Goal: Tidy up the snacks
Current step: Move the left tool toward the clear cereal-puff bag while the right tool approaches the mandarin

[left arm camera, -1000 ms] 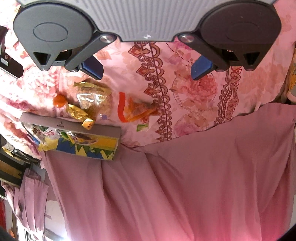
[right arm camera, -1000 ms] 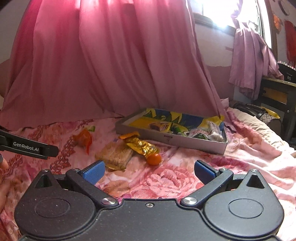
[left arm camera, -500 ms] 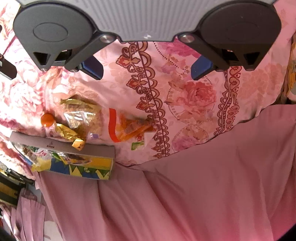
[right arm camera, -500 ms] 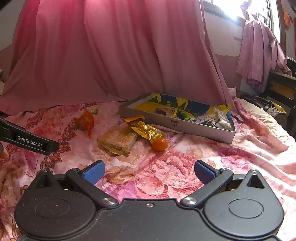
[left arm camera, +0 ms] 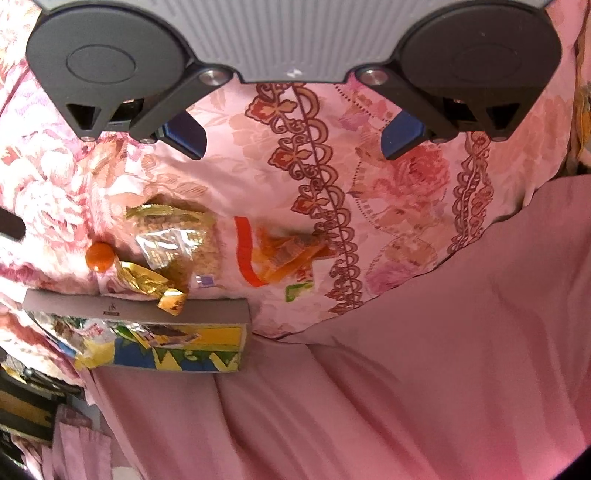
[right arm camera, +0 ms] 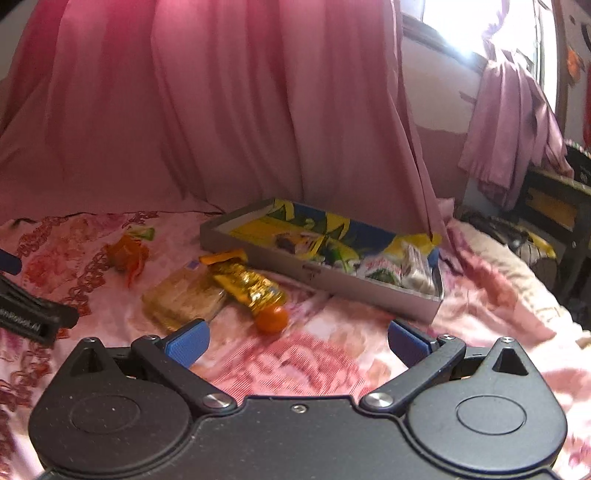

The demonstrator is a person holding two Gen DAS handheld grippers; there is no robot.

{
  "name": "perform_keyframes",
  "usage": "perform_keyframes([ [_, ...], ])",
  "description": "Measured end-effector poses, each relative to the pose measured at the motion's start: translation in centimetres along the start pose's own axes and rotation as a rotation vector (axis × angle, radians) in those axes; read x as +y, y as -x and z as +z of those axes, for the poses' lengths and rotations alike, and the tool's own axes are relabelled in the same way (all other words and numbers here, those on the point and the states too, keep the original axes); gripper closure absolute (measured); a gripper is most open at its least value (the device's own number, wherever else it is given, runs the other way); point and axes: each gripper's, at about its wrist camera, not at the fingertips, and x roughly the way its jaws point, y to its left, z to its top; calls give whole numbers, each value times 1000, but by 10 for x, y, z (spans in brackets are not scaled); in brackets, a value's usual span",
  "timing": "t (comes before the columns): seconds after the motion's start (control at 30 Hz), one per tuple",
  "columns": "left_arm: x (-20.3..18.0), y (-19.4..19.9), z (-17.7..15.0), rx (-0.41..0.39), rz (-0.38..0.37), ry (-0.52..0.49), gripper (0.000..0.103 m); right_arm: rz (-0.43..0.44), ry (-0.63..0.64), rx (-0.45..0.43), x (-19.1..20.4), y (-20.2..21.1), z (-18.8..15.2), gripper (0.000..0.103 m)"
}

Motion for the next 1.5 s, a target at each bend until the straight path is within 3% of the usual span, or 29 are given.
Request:
perform_keyframes([
  [0.17, -18, -9, 7, 1, -43, -48, 0, 15, 74, -18, -14, -24, -1, 1],
  [0.33, -40, -17, 21, -26, -98, -90, 0, 52, 36, 31, -35, -53, -2, 1],
  [0.57, -65, -40, 51, -73, -135, -68, 0, 1, 70, 36, -45, -59, -6, 2],
  [0.8, -67, -71, 66, 2, -149, -72, 0, 80, 42, 50, -40, -72, -13, 2],
  [1.27, -78, -83, 77, 26, -222, -127, 0, 170, 66, 47, -22, -102, -16, 23],
  [1.5, -82, -90, 83, 50, -235, -140, 1, 183, 74, 52, -19, -105, -17, 28],
])
